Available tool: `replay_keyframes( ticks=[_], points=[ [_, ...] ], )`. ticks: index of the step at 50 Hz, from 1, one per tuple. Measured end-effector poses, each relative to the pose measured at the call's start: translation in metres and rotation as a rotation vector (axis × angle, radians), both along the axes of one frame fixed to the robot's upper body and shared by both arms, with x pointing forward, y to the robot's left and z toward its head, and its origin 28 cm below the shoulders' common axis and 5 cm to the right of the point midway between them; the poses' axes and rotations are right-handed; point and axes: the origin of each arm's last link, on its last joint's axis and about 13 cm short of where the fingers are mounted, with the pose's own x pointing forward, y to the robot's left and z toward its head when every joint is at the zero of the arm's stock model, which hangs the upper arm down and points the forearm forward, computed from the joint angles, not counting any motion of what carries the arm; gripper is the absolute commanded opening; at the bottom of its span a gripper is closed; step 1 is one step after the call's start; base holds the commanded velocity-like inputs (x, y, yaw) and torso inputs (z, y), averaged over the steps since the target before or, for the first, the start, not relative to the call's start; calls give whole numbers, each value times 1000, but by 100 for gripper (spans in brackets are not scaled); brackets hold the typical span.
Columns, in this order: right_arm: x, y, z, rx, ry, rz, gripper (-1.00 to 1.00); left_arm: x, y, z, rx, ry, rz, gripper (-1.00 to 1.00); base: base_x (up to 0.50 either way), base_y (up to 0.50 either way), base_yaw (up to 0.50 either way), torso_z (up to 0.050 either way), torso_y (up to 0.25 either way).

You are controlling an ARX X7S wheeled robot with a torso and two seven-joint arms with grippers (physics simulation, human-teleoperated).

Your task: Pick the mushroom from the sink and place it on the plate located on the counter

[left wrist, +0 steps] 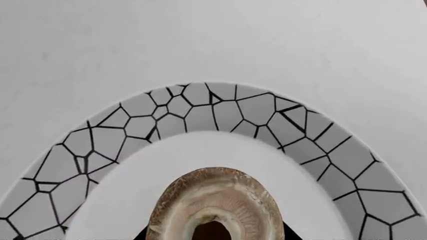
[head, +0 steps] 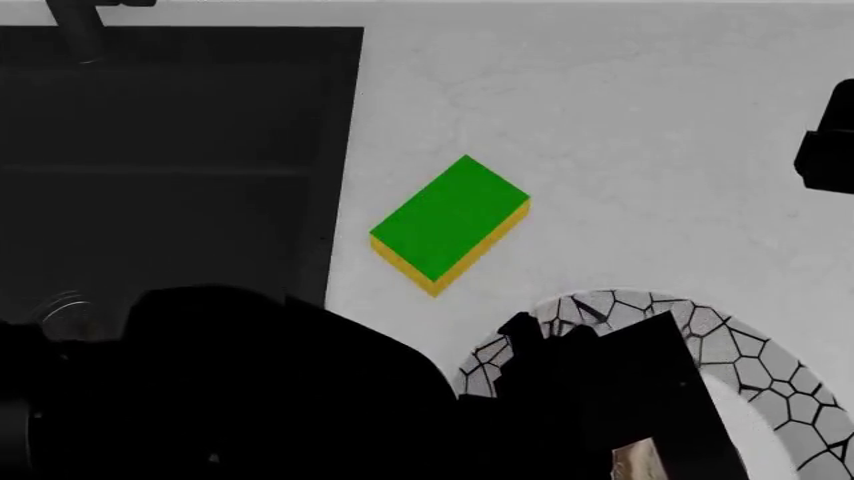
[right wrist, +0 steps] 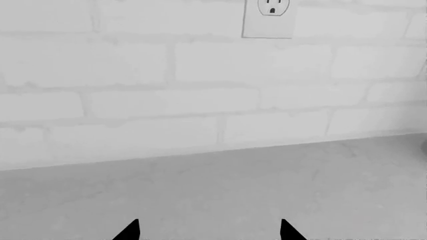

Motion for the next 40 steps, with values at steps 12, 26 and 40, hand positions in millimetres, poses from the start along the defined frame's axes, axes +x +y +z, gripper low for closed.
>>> replay_keyframes(
  ticks=[12, 26, 40],
  points=[
    [0, 0, 0, 0, 1, 0, 100, 0, 0, -4, 7, 2, -1, -100, 0, 0, 0, 0, 0],
    [-1, 0, 0, 1, -1, 0, 100, 0, 0, -7, 12, 2, -3, -100, 0, 0, 0, 0, 0],
    [-1, -1, -2, 3, 0, 0, 100, 0, -1, -9, 8, -6, -5, -100, 0, 0, 0, 0, 0]
  ],
)
